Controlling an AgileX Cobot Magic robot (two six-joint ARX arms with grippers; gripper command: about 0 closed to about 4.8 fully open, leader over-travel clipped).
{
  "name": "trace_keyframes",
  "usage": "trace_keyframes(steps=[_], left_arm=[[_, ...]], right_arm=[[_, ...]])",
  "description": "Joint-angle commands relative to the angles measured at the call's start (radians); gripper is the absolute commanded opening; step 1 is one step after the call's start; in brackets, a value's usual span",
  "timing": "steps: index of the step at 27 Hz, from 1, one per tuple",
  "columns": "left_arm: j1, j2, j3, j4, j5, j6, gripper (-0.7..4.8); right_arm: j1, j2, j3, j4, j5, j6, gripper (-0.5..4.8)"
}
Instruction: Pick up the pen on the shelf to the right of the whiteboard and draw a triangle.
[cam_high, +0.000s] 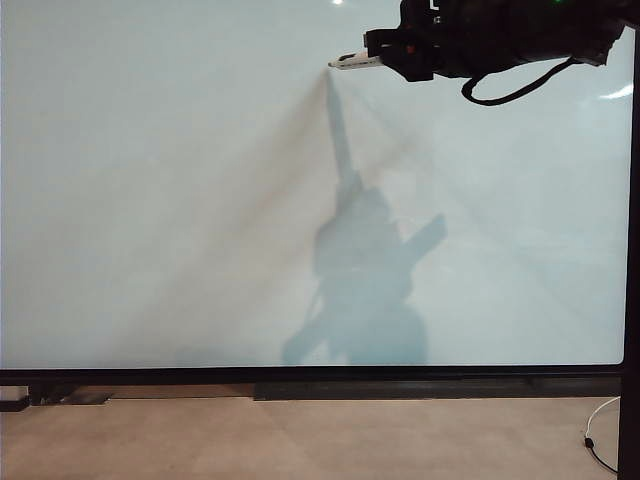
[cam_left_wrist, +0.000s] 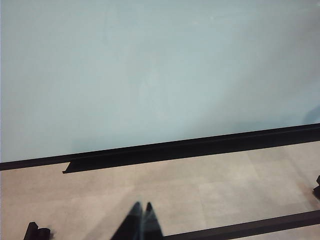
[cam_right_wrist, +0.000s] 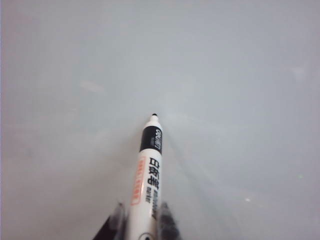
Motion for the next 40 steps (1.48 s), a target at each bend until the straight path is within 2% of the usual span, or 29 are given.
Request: trace_keyframes(steps=[1, 40], left_arm=[[0.0, 0.001, 0.003, 0.005, 0.003, 0.001, -0.05], [0.0, 0.001, 0.003, 0.005, 0.003, 0.001, -0.05]], right_arm=[[0.0, -0.005, 0.008, 0.026, 0.011, 0.004, -0.05], [0.029, 0.094, 0.036, -0.011, -0.023, 0.03, -0.05]])
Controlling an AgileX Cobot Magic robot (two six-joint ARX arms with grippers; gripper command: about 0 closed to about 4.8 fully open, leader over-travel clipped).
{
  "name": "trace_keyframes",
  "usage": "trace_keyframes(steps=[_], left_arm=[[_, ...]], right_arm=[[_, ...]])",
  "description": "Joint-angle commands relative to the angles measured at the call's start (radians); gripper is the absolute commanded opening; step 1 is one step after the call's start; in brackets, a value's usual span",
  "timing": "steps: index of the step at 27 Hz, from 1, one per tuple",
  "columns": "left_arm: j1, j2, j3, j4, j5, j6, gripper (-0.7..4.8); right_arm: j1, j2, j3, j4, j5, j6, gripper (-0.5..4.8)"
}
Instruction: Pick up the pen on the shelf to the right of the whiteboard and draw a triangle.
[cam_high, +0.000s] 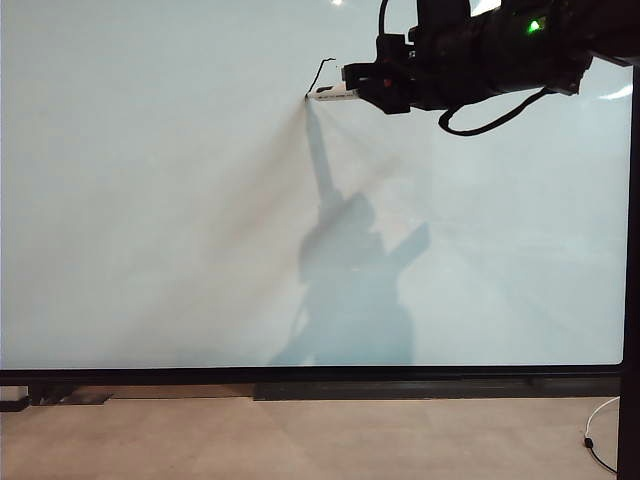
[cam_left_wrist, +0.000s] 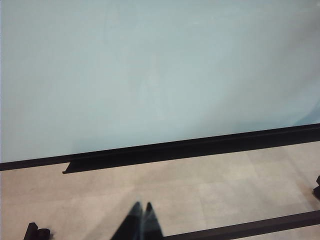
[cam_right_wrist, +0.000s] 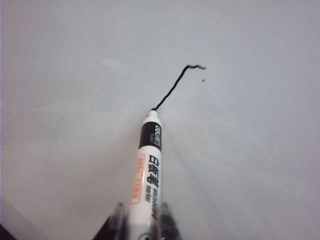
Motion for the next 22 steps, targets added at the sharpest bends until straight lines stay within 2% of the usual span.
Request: trace_keyframes(steps=[1, 22], left_arm=[[0.0, 0.002, 0.003, 0.005, 0.003, 0.001, -0.05], [0.0, 0.002, 0.003, 0.005, 0.003, 0.001, -0.05]], right_arm=[[0.003, 0.006, 0.005, 0.008, 0.005, 0.011, -0.05], [0.015, 0.062, 0.005, 0.027, -0.032, 0.023, -0.05]])
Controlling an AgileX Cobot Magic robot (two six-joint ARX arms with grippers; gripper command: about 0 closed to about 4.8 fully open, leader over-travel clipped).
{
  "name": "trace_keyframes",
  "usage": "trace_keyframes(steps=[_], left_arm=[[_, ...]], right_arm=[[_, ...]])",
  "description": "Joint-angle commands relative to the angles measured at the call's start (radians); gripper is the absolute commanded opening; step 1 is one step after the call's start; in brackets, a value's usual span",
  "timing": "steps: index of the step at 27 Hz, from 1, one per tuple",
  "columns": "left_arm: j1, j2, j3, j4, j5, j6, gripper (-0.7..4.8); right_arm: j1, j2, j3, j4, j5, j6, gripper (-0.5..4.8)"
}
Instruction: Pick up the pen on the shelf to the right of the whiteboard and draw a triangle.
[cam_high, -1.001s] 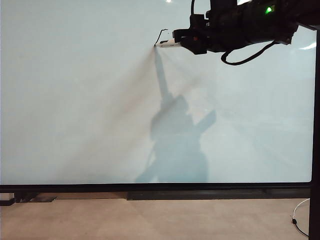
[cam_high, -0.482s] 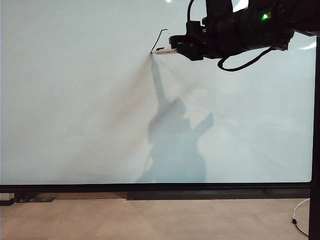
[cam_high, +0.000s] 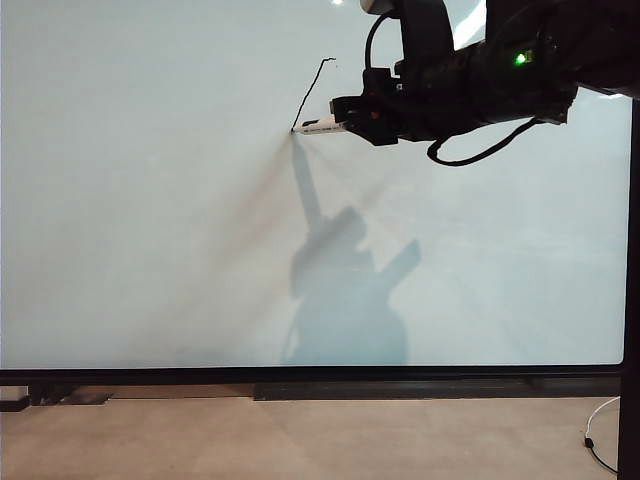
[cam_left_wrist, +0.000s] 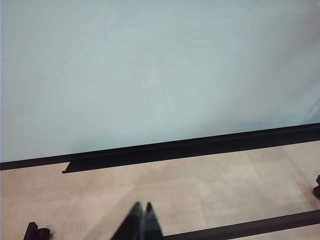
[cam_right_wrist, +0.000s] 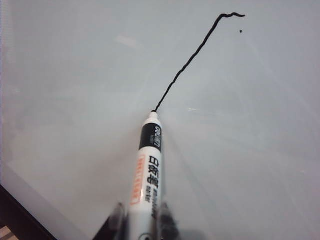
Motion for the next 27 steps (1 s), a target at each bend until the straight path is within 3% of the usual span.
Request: trace_keyframes(steps=[1, 27], left_arm=[[0.0, 0.001, 0.003, 0.005, 0.003, 0.001, -0.05], [0.0, 0.001, 0.003, 0.005, 0.003, 0.001, -0.05]], right_arm=[[0.002, 0.003, 0.005, 0.029, -0.005, 0.012, -0.05], [0.002, 0.055, 0.005, 0.07, -0.027, 0.047, -0.05]])
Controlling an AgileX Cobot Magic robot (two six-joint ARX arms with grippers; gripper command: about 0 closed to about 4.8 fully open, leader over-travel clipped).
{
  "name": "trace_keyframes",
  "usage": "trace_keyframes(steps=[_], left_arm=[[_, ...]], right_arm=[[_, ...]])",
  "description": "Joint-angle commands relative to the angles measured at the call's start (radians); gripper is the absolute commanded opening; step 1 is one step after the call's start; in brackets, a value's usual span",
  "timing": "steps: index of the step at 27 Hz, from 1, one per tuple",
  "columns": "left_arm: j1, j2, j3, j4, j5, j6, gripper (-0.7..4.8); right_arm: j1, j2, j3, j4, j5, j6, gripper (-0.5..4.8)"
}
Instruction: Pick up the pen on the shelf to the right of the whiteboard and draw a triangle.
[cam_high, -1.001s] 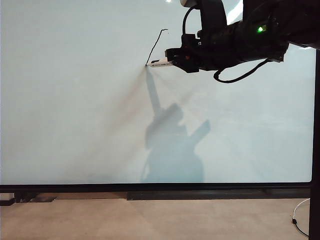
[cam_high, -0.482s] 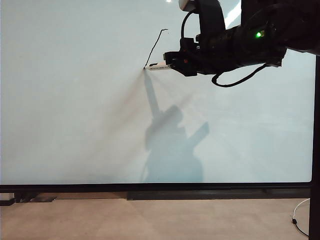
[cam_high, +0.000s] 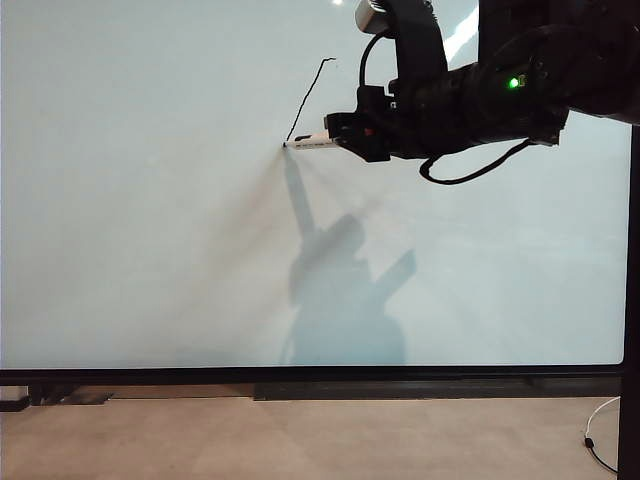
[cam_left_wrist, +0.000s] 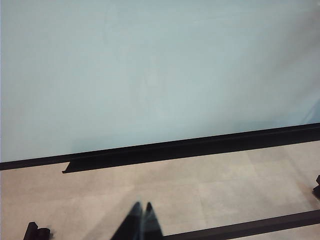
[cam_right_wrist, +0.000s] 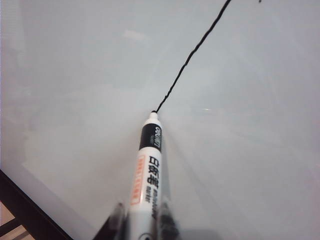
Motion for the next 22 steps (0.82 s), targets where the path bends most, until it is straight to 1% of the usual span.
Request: trace_keyframes(steps=[1, 12, 22], left_arm=[[0.0, 0.0, 0.003, 0.005, 0.003, 0.001, -0.05], [0.0, 0.0, 0.003, 0.005, 0.003, 0.001, -0.05], [0.0, 0.0, 0.003, 0.005, 0.003, 0.001, -0.05]], right_arm=[[0.002, 0.0, 0.004, 0.023, -0.001, 0.009, -0.05], [0.002, 0.003, 0.004, 0.016, -0.001, 0.01, -0.05], [0.013, 0.066, 0.025, 0.045, -0.011, 0.024, -0.05]])
